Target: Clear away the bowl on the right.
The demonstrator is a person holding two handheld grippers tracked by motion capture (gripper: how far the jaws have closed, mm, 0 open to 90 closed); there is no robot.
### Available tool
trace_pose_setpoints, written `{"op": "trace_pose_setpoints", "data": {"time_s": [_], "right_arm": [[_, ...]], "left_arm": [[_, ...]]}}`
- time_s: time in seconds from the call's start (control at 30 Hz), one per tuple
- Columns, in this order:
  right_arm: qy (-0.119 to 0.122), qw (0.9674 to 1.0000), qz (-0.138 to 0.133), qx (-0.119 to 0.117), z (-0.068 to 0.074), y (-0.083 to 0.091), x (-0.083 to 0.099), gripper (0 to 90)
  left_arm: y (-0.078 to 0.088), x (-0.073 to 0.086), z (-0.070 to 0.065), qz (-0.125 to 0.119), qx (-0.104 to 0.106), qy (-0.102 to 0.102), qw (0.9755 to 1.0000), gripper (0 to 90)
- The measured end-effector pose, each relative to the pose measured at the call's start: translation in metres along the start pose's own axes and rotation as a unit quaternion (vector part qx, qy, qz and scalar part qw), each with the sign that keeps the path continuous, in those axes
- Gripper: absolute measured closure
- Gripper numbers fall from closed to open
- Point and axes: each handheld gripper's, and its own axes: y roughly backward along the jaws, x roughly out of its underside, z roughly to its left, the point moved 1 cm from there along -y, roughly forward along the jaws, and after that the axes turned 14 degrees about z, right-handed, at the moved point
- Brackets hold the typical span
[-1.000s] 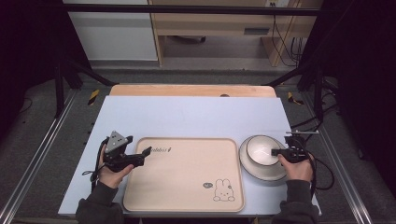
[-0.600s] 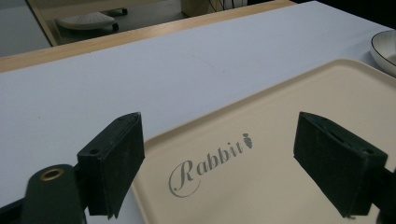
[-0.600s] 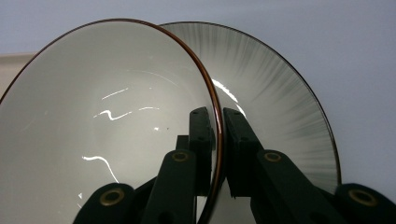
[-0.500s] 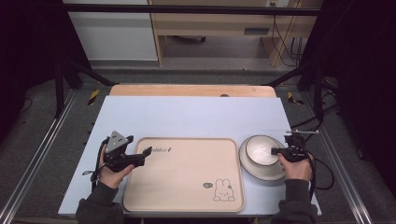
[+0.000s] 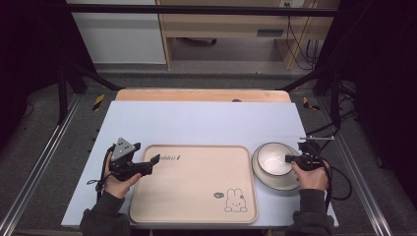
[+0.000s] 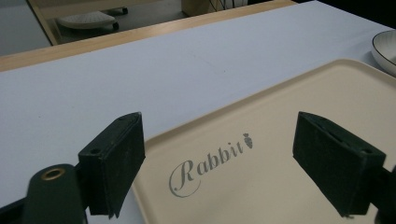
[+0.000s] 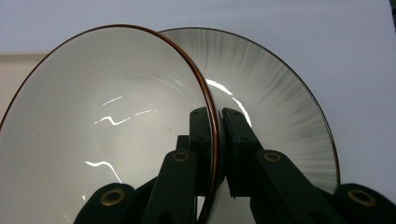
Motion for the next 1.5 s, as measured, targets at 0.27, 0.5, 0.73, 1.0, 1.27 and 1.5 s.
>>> {"op": "trace_pose_setpoints", "data": {"time_s": [0.27,0.5,0.73,1.0,1.27,1.5], "right_arm": [[0.008,0.9999,0.004,0.012,0.006,0.004,0.000,83.1],[0.011,0.9998,-0.014,-0.007,0.007,0.016,0.001,83.1],[0.014,0.9994,-0.029,-0.014,0.011,0.024,0.001,83.1],[0.019,0.9990,-0.037,-0.014,0.016,0.030,0.001,83.0],[0.039,0.9975,-0.054,-0.025,0.024,0.040,0.002,83.0],[0.051,0.9962,-0.062,-0.034,0.034,0.048,0.002,83.1]], "left_arm": [[0.003,-0.001,0.000,-0.004,-0.001,0.000,1.0000,16.5],[0.003,-0.001,0.001,-0.004,-0.003,0.001,1.0000,16.2],[0.003,-0.001,0.001,-0.005,-0.003,0.002,1.0000,16.1],[0.004,-0.001,0.002,-0.007,-0.004,0.001,1.0000,16.0],[0.007,-0.002,0.001,-0.010,-0.005,0.000,0.9999,16.0],[0.007,-0.002,0.000,-0.011,-0.004,-0.003,0.9999,16.0]]}}
